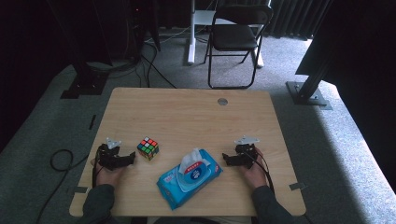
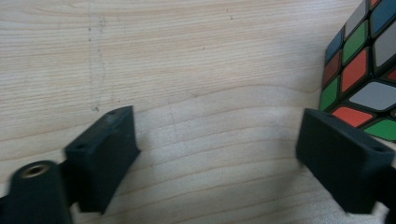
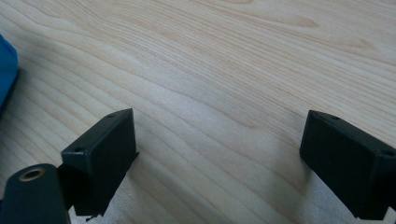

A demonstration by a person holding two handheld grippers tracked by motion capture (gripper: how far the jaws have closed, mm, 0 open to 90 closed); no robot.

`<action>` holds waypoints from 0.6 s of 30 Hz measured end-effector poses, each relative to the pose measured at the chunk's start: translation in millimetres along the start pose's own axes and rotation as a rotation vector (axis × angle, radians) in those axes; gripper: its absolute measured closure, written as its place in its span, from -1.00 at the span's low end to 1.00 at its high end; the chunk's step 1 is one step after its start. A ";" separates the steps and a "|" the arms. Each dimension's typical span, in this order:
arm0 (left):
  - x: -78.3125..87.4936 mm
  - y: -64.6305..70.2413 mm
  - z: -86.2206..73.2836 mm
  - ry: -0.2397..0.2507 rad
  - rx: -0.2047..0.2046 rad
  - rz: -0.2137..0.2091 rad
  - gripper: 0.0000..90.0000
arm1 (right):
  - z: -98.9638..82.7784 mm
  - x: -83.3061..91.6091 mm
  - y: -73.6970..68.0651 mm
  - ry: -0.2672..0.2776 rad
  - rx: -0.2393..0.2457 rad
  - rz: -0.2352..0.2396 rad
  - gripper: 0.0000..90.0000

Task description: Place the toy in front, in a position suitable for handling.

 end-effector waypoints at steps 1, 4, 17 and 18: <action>0.9 0.0 0.1 0.003 -0.001 -0.004 -0.57 | -0.1 0.1 -0.1 0.000 -0.002 -0.001 -0.77; 1.2 0.1 0.2 0.006 0.001 -0.002 -0.48 | -0.1 0.2 -0.3 -0.001 -0.002 -0.001 -0.77; 0.3 2.0 0.1 0.013 0.000 -0.003 -0.48 | -1.3 2.6 -4.2 0.004 -0.012 -0.014 -0.70; 0.3 2.2 0.1 0.014 -0.001 -0.004 -0.48 | -1.5 2.9 -4.7 0.005 -0.015 -0.020 -0.69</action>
Point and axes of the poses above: each handheld gripper's, and its own axes: x roughly backward along the jaws, z roughly out of its top, y roughly to its right, the point moved 6 cm from there along -x, roughly forward along the jaws, and after that the axes turned 9 degrees about x, right-handed, at the moved point
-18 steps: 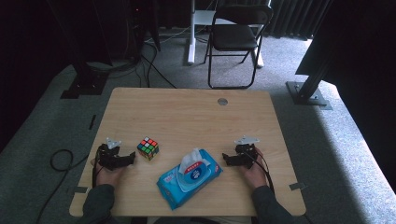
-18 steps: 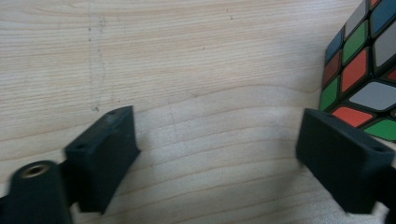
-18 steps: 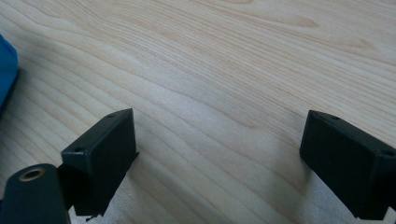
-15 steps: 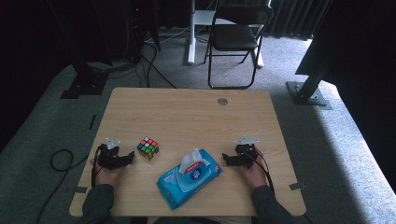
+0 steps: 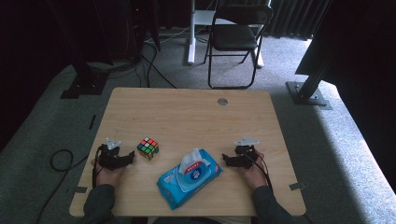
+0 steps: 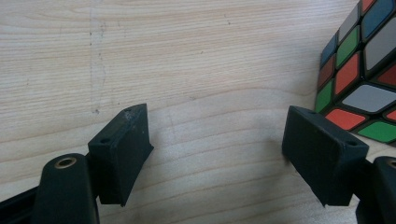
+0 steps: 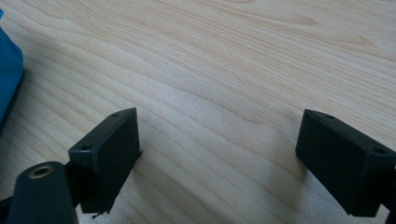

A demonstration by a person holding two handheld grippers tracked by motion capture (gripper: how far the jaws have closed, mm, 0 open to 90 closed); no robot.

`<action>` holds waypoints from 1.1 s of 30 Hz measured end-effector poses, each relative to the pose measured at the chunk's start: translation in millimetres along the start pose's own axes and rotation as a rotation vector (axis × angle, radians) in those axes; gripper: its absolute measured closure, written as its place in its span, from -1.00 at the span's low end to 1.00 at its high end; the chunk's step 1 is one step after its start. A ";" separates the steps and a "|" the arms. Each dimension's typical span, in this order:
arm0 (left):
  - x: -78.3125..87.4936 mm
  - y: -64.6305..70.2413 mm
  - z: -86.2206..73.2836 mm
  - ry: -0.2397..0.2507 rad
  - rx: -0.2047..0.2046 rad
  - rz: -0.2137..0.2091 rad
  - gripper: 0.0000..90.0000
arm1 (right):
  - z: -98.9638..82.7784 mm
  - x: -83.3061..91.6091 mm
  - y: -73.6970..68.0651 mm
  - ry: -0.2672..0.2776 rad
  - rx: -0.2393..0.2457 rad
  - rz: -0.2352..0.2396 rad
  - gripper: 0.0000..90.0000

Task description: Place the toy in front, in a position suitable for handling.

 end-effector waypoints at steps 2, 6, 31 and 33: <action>0.0 0.0 0.0 0.000 0.000 0.000 -0.48 | -0.2 0.4 -0.7 0.000 -0.008 -0.007 -0.68; 1.2 1.4 -0.8 0.003 -0.012 -0.013 -0.42 | -0.5 1.0 0.2 0.003 -0.014 -0.015 -0.63; 30.1 35.0 3.5 0.095 -0.045 -0.203 -0.53 | -0.7 1.1 0.3 0.001 -0.023 -0.023 -0.64; 29.4 39.1 4.7 0.096 -0.065 -0.208 -0.56 | -0.7 1.2 0.3 0.001 -0.023 -0.023 -0.64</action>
Point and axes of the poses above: each handheld gripper's, and its own axes: x roughly backward along the jaws, z roughly out of its top, y roughly to its right, the point moved 6 cm from there along -x, roughly forward along the jaws, and after that the axes turned 9 degrees about x, right-handed, at the moved point
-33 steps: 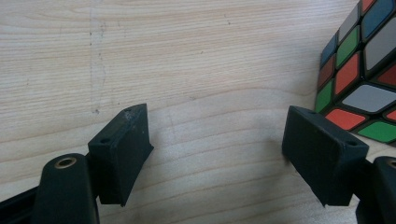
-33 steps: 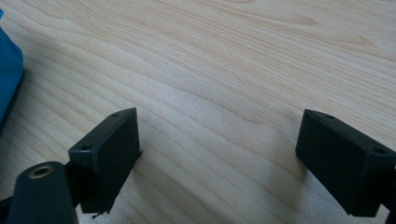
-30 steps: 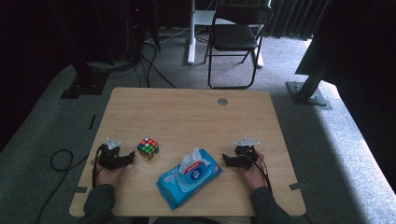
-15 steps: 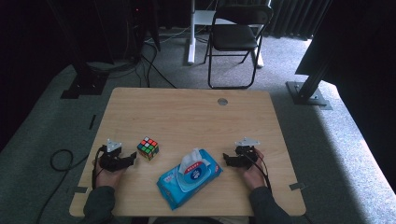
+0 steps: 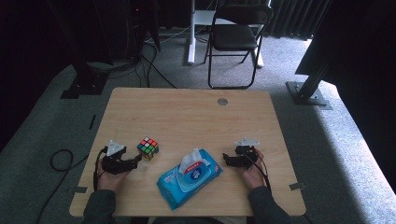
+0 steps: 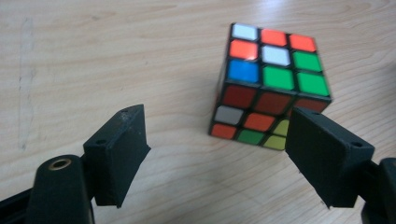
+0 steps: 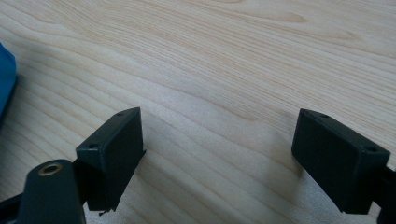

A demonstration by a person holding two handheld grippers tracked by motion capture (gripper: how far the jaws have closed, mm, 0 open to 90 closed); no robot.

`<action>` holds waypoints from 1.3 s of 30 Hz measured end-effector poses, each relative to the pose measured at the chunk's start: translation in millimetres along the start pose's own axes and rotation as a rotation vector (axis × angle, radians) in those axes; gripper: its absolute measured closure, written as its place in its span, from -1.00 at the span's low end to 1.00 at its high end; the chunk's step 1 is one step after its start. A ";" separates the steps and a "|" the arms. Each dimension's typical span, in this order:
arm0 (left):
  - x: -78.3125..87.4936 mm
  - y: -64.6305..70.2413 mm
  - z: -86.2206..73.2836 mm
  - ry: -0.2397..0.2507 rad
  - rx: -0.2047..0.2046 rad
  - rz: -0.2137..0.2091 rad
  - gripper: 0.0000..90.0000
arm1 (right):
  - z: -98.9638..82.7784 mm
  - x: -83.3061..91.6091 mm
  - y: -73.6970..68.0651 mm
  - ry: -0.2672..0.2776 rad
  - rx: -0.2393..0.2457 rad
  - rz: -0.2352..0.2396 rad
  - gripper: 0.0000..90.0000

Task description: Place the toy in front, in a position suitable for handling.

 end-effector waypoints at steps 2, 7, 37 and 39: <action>-2.7 3.8 0.0 -0.014 -0.025 -0.004 -0.57 | 0.0 0.0 0.0 0.000 0.000 0.000 -0.64; -7.1 12.5 4.6 -0.015 -0.049 -0.033 -0.58 | -0.1 0.1 -0.1 0.000 -0.001 -0.001 -0.64; -38.8 31.1 3.3 -0.138 -0.071 0.013 -0.56 | -0.9 1.2 -1.5 0.000 -0.006 -0.007 -0.63; -37.2 31.5 4.1 -0.131 -0.074 0.018 -0.44 | -0.9 1.2 -1.5 -0.001 -0.006 -0.007 -0.63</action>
Point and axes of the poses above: each handheld gripper's, and its own axes: x roughly backward along the jaws, z roughly out of its top, y roughly to its right, the point moved 6 cm from there along -x, roughly forward along the jaws, and after that the axes turned 9 degrees about x, right-handed, at the moved point
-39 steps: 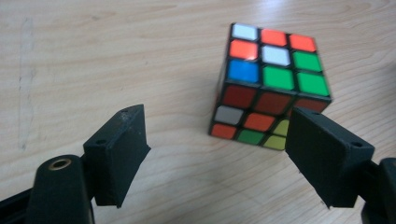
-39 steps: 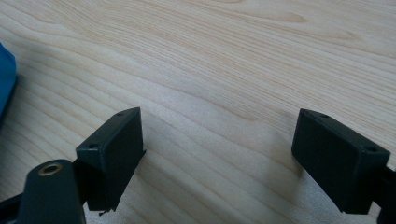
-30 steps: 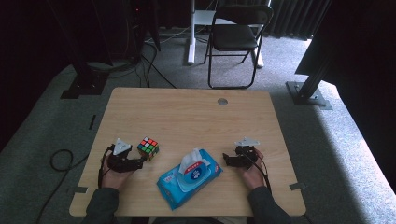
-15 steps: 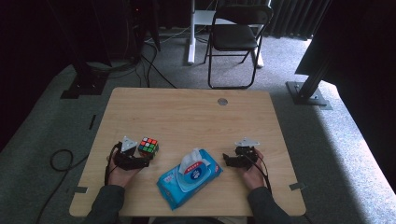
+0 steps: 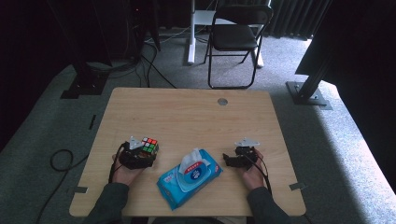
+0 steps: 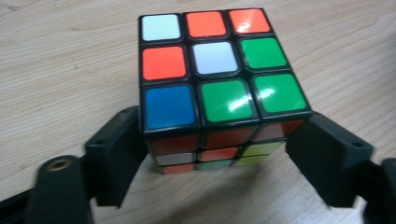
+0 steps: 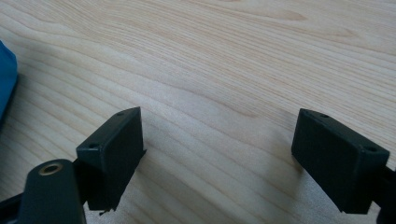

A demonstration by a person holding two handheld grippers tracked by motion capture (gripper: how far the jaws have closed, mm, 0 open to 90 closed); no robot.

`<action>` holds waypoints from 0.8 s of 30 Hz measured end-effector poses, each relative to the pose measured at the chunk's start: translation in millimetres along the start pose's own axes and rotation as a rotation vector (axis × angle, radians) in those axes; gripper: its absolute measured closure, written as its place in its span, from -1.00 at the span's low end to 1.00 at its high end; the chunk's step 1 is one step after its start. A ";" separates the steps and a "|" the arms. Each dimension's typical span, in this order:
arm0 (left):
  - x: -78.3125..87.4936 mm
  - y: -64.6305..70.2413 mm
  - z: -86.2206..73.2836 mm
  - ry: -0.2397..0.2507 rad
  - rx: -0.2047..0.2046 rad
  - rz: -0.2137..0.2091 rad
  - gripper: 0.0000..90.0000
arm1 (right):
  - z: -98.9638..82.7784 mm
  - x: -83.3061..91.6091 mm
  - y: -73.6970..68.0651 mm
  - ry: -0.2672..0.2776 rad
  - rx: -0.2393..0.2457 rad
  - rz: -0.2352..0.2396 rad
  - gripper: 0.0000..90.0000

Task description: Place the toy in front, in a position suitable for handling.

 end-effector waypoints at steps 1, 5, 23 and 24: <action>1.2 -0.7 0.4 0.006 0.004 -0.003 -0.39 | 0.0 0.0 0.0 0.000 0.000 0.000 -0.63; 3.4 -3.0 1.3 0.023 0.019 -0.012 -0.34 | 0.1 -0.1 0.0 0.000 -0.001 -0.001 -0.64; 5.4 -2.2 3.3 0.009 -0.005 0.016 -0.24 | 0.1 -0.1 0.1 0.001 0.000 -0.001 -0.64; 5.5 -2.1 3.6 0.010 -0.007 0.017 -0.24 | 0.1 -0.1 0.1 0.000 0.000 -0.001 -0.64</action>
Point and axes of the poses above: each handheld gripper's, and its own axes: x roughly backward along the jaws, z roughly out of its top, y roughly to its right, the point moved 6 cm from there along -x, roughly forward along the jaws, and after that the axes turned 9 degrees about x, right-handed, at the moved point
